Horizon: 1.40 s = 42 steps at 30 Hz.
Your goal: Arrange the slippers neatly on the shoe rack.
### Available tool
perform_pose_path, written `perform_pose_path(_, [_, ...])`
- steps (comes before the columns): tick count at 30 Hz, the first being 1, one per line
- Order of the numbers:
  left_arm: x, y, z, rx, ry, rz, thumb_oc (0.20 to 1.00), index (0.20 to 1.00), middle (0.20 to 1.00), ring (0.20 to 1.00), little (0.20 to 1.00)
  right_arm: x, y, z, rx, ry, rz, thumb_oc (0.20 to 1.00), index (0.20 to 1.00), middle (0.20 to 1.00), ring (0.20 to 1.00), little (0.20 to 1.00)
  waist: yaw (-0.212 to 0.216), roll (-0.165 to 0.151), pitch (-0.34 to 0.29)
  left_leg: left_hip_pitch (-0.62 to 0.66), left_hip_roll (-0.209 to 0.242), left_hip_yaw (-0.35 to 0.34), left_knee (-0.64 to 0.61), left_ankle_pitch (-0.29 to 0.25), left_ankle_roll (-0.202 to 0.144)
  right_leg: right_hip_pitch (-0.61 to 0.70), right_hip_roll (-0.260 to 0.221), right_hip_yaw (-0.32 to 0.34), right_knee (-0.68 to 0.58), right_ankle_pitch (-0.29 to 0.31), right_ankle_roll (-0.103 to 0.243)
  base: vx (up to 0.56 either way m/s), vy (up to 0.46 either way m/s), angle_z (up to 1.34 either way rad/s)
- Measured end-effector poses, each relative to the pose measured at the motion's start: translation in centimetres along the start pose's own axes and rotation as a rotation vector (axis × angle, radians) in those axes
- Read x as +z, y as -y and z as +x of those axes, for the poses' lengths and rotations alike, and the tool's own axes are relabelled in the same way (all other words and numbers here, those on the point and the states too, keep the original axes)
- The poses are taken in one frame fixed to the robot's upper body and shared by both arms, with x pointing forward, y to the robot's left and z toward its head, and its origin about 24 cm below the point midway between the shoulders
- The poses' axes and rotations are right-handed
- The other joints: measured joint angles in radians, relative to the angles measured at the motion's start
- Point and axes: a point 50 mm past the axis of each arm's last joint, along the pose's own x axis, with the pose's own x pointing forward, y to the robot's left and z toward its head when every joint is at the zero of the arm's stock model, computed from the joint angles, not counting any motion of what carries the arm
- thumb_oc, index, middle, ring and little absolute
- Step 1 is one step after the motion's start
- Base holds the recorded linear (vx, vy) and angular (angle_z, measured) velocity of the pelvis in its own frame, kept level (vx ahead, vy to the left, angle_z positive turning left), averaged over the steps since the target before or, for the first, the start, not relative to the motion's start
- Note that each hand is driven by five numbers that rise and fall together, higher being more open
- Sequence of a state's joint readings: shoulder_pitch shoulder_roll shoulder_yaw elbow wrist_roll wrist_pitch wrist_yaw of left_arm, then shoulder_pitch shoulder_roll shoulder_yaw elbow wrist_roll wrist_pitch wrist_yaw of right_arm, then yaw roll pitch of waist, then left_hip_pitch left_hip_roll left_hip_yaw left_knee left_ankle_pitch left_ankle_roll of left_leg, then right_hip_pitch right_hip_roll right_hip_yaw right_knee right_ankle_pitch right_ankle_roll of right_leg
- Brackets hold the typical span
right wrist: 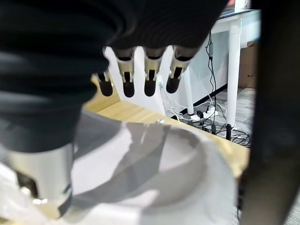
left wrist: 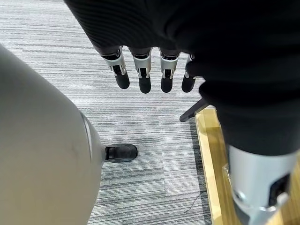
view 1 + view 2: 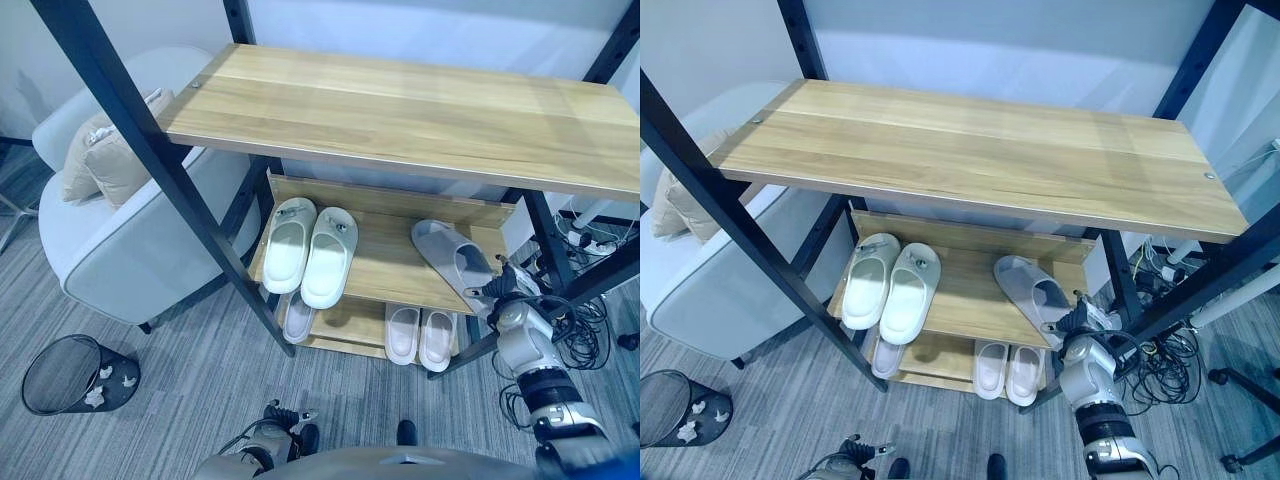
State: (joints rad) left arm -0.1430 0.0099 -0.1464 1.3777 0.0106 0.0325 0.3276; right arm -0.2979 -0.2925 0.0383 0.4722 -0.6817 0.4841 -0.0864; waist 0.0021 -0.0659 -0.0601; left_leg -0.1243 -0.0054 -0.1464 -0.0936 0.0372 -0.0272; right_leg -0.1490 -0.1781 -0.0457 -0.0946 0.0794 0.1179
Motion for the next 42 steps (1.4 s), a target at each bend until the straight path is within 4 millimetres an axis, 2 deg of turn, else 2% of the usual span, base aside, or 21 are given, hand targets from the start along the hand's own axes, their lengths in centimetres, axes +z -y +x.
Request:
perform_pose_path(1, [0.1, -0.4, 0.1, 0.009, 0.008, 0.000, 1.000, 1.000, 1.000, 1.000, 1.000, -0.8, -0.6, -0.1, 0.007, -0.007, -0.009, 1.000, 1.000, 1.000, 1.000, 1.000, 0.001, -0.001, 0.005, -0.003, 0.000, -0.003, 0.000, 0.000, 0.000, -0.002, 0.000, -0.001, 0.000, -0.001, 0.001, -0.05, 0.000, 0.06])
perform_pose_path(2, [0.3, 0.0, 0.0, 0.000, 0.025, -0.008, 1.000, 1.000, 1.000, 1.000, 1.000, -1.6, -2.7, -0.7, 0.034, -0.016, -0.028, 1.000, 1.000, 1.000, 1.000, 1.000, 0.010, -0.001, 0.008, -0.007, -0.002, -0.006, 0.000, 0.000, 0.000, -0.005, 0.000, -0.007, 0.000, -0.002, 0.001, -0.09, 0.003, 0.01])
perform_pose_path(3, [0.0, -0.5, 0.1, 0.013, 0.017, -0.004, 1.000, 1.000, 1.000, 1.000, 1.000, -0.6, -3.0, -0.5, 0.012, 0.012, -0.022, 1.000, 1.000, 1.000, 1.000, 1.000, -0.014, -0.002, 0.009, -0.019, -0.002, -0.001, 0.000, 0.001, 0.000, -0.018, -0.001, -0.004, 0.000, 0.000, 0.001, -0.06, 0.006, 0.00])
perform_pose_path(4, [0.1, -0.7, 0.2, 0.017, 0.015, -0.001, 1.000, 1.000, 1.000, 1.000, 1.000, -0.9, -3.3, -0.2, 0.030, -0.001, -0.036, 1.000, 1.000, 1.000, 1.000, 1.000, -0.013, -0.007, 0.010, -0.020, -0.002, -0.002, 0.000, 0.001, -0.001, -0.018, 0.000, -0.005, 0.000, 0.000, 0.001, -0.04, 0.006, -0.04])
perform_pose_path(5, [0.0, -0.8, 0.2, 0.020, 0.015, 0.000, 1.000, 1.000, 1.000, 1.000, 1.000, -0.7, -3.3, 0.0, 0.033, 0.000, -0.039, 1.000, 1.000, 1.000, 1.000, 1.000, -0.014, -0.012, 0.009, -0.019, -0.003, -0.002, 0.000, 0.001, -0.001, -0.018, 0.001, -0.005, 0.000, 0.000, 0.001, 0.03, 0.009, 0.00])
perform_pose_path(7, [0.8, -1.1, 0.3, 0.024, 0.007, 0.015, 1.000, 1.000, 1.000, 1.000, 1.000, 0.4, -1.5, 1.7, 0.070, -0.024, -0.009, 1.000, 1.000, 1.000, 1.000, 1.000, -0.014, -0.020, 0.008, -0.019, -0.002, -0.002, 0.000, 0.000, -0.001, -0.017, -0.002, -0.005, 0.000, -0.003, 0.000, 0.04, 0.021, 0.02])
perform_pose_path(8, [0.3, -1.2, 0.4, 0.029, -0.026, 0.024, 1.000, 1.000, 1.000, 1.000, 1.000, 0.6, -0.2, 1.8, 0.075, -0.048, 0.051, 1.000, 1.000, 1.000, 1.000, 1.000, -0.008, -0.018, 0.009, -0.022, -0.003, -0.006, 0.000, 0.002, -0.003, -0.019, -0.003, -0.007, 0.000, -0.005, -0.002, 0.04, 0.041, 0.09])
perform_pose_path(9, [0.1, -1.1, 0.3, 0.027, -0.028, 0.020, 1.000, 1.000, 1.000, 1.000, 1.000, 1.0, 0.1, 1.2, 0.080, -0.020, 0.082, 1.000, 1.000, 1.000, 1.000, 1.000, -0.006, -0.014, 0.010, -0.025, -0.001, -0.010, 0.000, 0.002, -0.002, -0.020, -0.001, -0.009, 0.000, -0.004, -0.001, 0.04, 0.037, 0.08])
perform_pose_path(10, [0.0, -1.1, 0.3, 0.025, -0.021, 0.017, 1.000, 1.000, 1.000, 1.000, 1.000, 1.0, -0.6, 0.7, 0.081, -0.003, 0.052, 1.000, 1.000, 1.000, 1.000, 1.000, -0.002, -0.012, 0.008, -0.024, -0.003, -0.010, 0.000, 0.002, -0.002, -0.018, -0.001, -0.011, 0.000, -0.002, 0.000, 0.05, 0.032, 0.00])
perform_pose_path(11, [-0.4, -1.2, 0.3, 0.028, -0.036, 0.020, 1.000, 1.000, 1.000, 1.000, 1.000, 0.9, -1.7, 1.0, 0.072, -0.009, -0.038, 0.391, 0.391, 0.391, 0.391, 0.391, -0.009, -0.012, 0.000, -0.014, -0.003, -0.008, 0.000, 0.000, -0.001, -0.010, -0.001, -0.011, 0.000, -0.002, -0.001, 0.03, 0.011, -0.02])
perform_pose_path(12, [-0.6, -1.6, 0.4, 0.035, -0.039, 0.023, 1.000, 1.000, 1.000, 1.000, 1.000, 0.6, -2.3, 1.5, 0.087, -0.043, -0.073, 0.200, 0.200, 0.200, 0.200, 0.200, -0.007, -0.015, -0.006, -0.014, -0.003, -0.010, 0.000, 0.000, -0.001, -0.009, -0.001, -0.013, 0.000, -0.003, -0.001, 0.03, 0.007, 0.01])
perform_pose_path(14, [-0.8, -1.8, 0.4, 0.040, -0.041, 0.026, 1.000, 1.000, 1.000, 1.000, 1.000, 0.7, -2.8, 2.2, 0.090, -0.071, -0.136, 0.200, 0.200, 0.200, 0.200, 0.200, 0.000, -0.025, -0.026, -0.011, -0.003, -0.013, 0.000, 0.000, -0.001, -0.004, -0.001, -0.018, 0.000, -0.004, -0.002, 0.02, -0.002, 0.07])
perform_pose_path(17, [-1.2, -1.8, 0.4, 0.041, -0.052, 0.030, 1.000, 1.000, 1.000, 1.000, 1.000, -0.8, -4.2, 1.8, 0.091, -0.067, -0.203, 0.200, 0.200, 0.200, 0.200, 0.200, 0.016, -0.028, -0.049, -0.007, -0.001, -0.017, 0.000, 0.000, -0.003, 0.002, -0.002, -0.022, 0.000, -0.008, -0.006, 0.00, -0.003, 0.03])
perform_pose_path(20, [-1.4, -1.9, 0.4, 0.042, -0.058, 0.036, 1.000, 1.000, 1.000, 1.000, 1.000, -1.1, -3.9, 1.9, 0.080, -0.039, -0.205, 0.200, 0.200, 0.200, 0.200, 0.200, 0.013, -0.025, -0.052, -0.010, -0.001, -0.018, 0.000, 0.003, -0.005, 0.000, -0.001, -0.022, 0.000, -0.009, -0.009, 0.00, 0.000, 0.00])
perform_pose_path(22, [-1.5, -1.8, 0.4, 0.042, -0.055, 0.036, 1.000, 1.000, 1.000, 1.000, 1.000, -1.5, -4.4, 1.8, 0.050, -0.009, -0.240, 0.200, 0.200, 0.200, 0.200, 0.200, 0.013, -0.026, -0.056, -0.011, 0.002, -0.024, 0.000, 0.003, -0.005, 0.002, 0.001, -0.028, 0.000, -0.006, -0.005, -0.01, -0.008, 0.06])
perform_pose_path(25, [-1.4, -1.8, 0.4, 0.043, -0.044, 0.033, 1.000, 1.000, 1.000, 1.000, 1.000, -1.2, -5.0, 1.3, 0.030, 0.011, -0.207, 0.200, 0.200, 0.200, 0.200, 0.200, 0.011, -0.028, -0.057, -0.013, 0.002, -0.025, 0.000, 0.004, -0.005, 0.000, 0.001, -0.029, 0.000, -0.004, -0.005, -0.04, -0.009, 0.02])
perform_pose_path(32, [-1.4, -1.9, 0.4, 0.044, -0.025, 0.028, 1.000, 1.000, 1.000, 1.000, 1.000, -1.9, -6.0, 0.5, -0.018, 0.102, -0.132, 0.200, 0.200, 0.200, 0.200, 0.200, 0.009, -0.027, -0.052, -0.003, 0.003, -0.025, 0.000, 0.004, -0.006, 0.012, 0.002, -0.031, 0.000, -0.005, -0.006, 0.01, -0.003, 0.00])
perform_pose_path(38, [-1.7, -1.9, 0.4, 0.042, -0.025, 0.047, 1.000, 1.000, 1.000, 1.000, 1.000, -0.2, -7.4, -0.1, 0.012, 0.131, -0.032, 0.200, 0.200, 0.200, 0.200, 0.200, 0.016, -0.022, -0.055, 0.020, 0.005, -0.036, 0.000, 0.002, -0.009, 0.042, 0.004, -0.046, 0.000, -0.010, -0.009, 0.02, 0.002, 0.05])
perform_pose_path(41, [-1.8, -1.9, 0.4, 0.030, -0.026, 0.049, 1.000, 1.000, 1.000, 1.000, 1.000, 2.2, -7.8, -0.5, 0.042, 0.231, 0.075, 0.200, 0.200, 0.200, 0.200, 0.200, 0.016, -0.018, -0.057, 0.021, 0.006, -0.038, 0.000, 0.003, -0.009, 0.044, 0.004, -0.047, 0.000, -0.009, -0.008, 0.00, -0.002, 0.02])
perform_pose_path(42, [-1.9, -1.9, 0.4, 0.028, -0.025, 0.069, 1.000, 1.000, 1.000, 1.000, 1.000, 4.1, -8.6, -1.3, 0.097, 0.303, 0.150, 0.200, 0.200, 0.200, 0.200, 0.200, 0.021, -0.012, -0.060, 0.029, 0.006, -0.042, 0.000, 0.003, -0.009, 0.053, 0.004, -0.052, 0.000, -0.010, -0.008, 0.01, -0.006, 0.06])
